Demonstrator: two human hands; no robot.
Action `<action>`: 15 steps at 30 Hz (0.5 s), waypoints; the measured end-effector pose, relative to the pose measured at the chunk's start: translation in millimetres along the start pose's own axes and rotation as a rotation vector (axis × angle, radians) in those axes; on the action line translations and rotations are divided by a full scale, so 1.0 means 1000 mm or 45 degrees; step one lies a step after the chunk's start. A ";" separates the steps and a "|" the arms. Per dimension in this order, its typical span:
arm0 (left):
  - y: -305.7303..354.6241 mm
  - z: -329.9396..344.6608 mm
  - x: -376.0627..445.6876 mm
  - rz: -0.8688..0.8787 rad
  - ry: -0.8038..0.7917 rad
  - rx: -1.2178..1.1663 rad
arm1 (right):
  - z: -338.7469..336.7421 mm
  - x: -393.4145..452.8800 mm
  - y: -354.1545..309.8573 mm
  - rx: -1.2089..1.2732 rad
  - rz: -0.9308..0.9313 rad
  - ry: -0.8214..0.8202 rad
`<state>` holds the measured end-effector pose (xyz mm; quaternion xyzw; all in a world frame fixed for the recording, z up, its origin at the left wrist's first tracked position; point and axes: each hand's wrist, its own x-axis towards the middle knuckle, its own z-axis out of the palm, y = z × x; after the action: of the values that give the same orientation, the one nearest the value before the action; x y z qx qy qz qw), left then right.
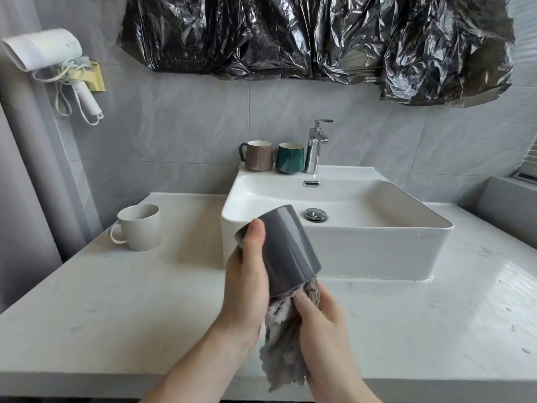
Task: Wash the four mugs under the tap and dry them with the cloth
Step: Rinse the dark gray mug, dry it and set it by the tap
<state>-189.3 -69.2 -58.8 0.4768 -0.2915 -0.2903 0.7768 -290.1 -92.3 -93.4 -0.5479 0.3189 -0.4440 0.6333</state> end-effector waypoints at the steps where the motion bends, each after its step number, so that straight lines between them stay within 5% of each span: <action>1: 0.000 0.003 0.001 0.053 0.033 0.046 | 0.003 0.000 -0.005 0.123 0.097 -0.016; 10: -0.009 -0.005 0.015 0.159 0.148 0.162 | -0.006 -0.015 -0.020 0.230 0.322 -0.193; 15: -0.016 -0.016 0.003 0.110 -0.010 0.176 | -0.019 0.002 -0.037 0.354 0.380 -0.041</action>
<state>-178.0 -68.2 -78.9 0.5151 -0.3343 -0.2377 0.7526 -314.7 -102.2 -60.7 -0.4088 0.3220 -0.3762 0.7666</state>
